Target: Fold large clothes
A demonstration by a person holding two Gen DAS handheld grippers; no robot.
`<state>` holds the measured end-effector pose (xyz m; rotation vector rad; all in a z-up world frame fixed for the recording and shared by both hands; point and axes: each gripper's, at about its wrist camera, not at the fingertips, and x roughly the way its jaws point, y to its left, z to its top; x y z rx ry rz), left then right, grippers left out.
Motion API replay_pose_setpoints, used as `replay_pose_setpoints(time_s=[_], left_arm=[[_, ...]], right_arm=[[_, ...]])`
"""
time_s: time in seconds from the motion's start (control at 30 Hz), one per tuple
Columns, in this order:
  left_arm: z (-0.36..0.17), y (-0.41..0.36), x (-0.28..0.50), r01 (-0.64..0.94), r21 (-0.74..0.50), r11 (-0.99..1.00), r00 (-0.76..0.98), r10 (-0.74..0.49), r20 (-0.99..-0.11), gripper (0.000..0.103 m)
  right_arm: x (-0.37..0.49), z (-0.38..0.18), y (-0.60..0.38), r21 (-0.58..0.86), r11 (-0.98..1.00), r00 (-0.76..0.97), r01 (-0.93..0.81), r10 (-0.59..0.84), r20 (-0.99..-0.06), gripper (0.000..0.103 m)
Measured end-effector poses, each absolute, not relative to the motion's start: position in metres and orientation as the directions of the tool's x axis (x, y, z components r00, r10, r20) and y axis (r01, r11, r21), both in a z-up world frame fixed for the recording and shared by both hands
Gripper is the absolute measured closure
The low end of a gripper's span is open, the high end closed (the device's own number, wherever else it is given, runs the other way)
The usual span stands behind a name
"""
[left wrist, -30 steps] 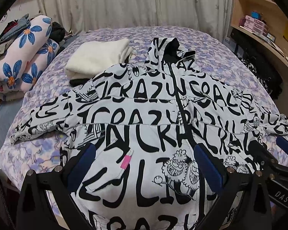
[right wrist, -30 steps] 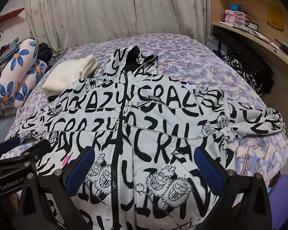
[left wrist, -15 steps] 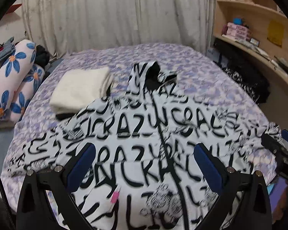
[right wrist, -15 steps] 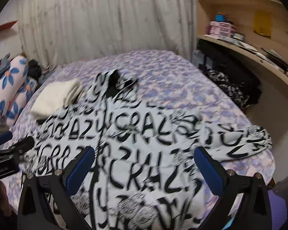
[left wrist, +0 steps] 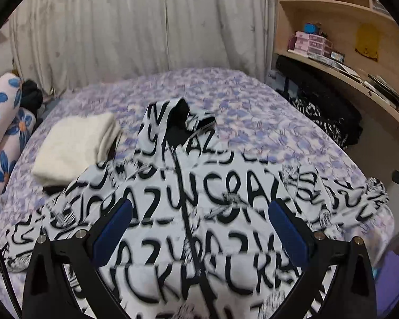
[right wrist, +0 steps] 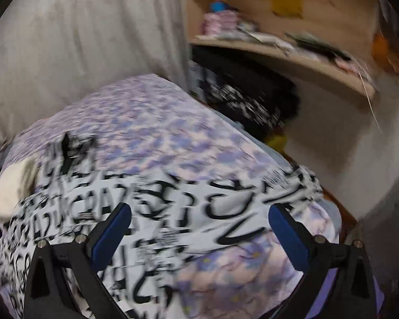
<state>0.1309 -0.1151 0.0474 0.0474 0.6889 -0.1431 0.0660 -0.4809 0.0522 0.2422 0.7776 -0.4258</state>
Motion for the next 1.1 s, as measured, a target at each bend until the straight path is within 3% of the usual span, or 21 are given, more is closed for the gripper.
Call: replay_pose_setpoints(time_s=[0.13,0.27,0.47,0.63,0.7,0.77,0.8,0.83,1.0,1.1], left_arm=[[0.028,-0.139,0.147,0.151,0.007,0.989,0.779,-0.115,-0.616,0.002],[0.0,-0.167,0.169,0.246,-0.054,0.968,0.702,-0.217,-0.678,0.002],[-0.039,-0.211,0.183,0.308,-0.015,0.951,0.626,-0.214,-0.75,0.002],[-0.073,-0.234,0.195,0.304,-0.019,0.953,0.515,-0.181,-0.838,0.002],[-0.08,-0.237,0.195,0.309,-0.023,0.951,0.494,-0.182,-0.85,0.002],[-0.081,-0.238,0.191,0.293,0.022,0.956,0.527,-0.142,-0.838,0.002],[-0.08,-0.237,0.188,0.292,0.033,0.956,0.545,-0.138,-0.827,0.002],[-0.078,-0.234,0.186,0.299,0.023,0.954,0.552,-0.153,-0.82,0.002],[-0.056,-0.2,0.174,0.294,-0.047,0.955,0.624,-0.229,-0.747,0.002],[-0.043,-0.173,0.17,0.273,-0.081,0.958,0.639,-0.244,-0.73,0.002]], right_arm=[[0.068,0.017,-0.533,0.061,0.831,0.548,0.553,-0.308,-0.777,0.0],[0.068,-0.027,-0.577,0.094,0.775,0.469,0.625,-0.277,-0.839,0.001],[0.064,-0.078,-0.623,0.199,0.692,0.422,0.694,-0.167,-0.891,0.015],[0.065,-0.094,-0.644,0.275,0.616,0.443,0.739,-0.136,-0.886,0.017],[0.069,-0.093,-0.646,0.253,0.617,0.439,0.746,-0.17,-0.882,0.028],[0.078,-0.096,-0.647,0.224,0.624,0.415,0.748,-0.176,-0.893,0.063],[0.082,-0.096,-0.648,0.223,0.626,0.409,0.747,-0.169,-0.897,0.073],[0.086,-0.094,-0.647,0.222,0.624,0.41,0.749,-0.175,-0.895,0.092],[0.097,-0.025,-0.595,0.148,0.761,0.56,0.631,-0.316,-0.766,0.097],[0.107,0.027,-0.525,0.151,0.902,0.731,0.404,-0.219,-0.646,0.097]])
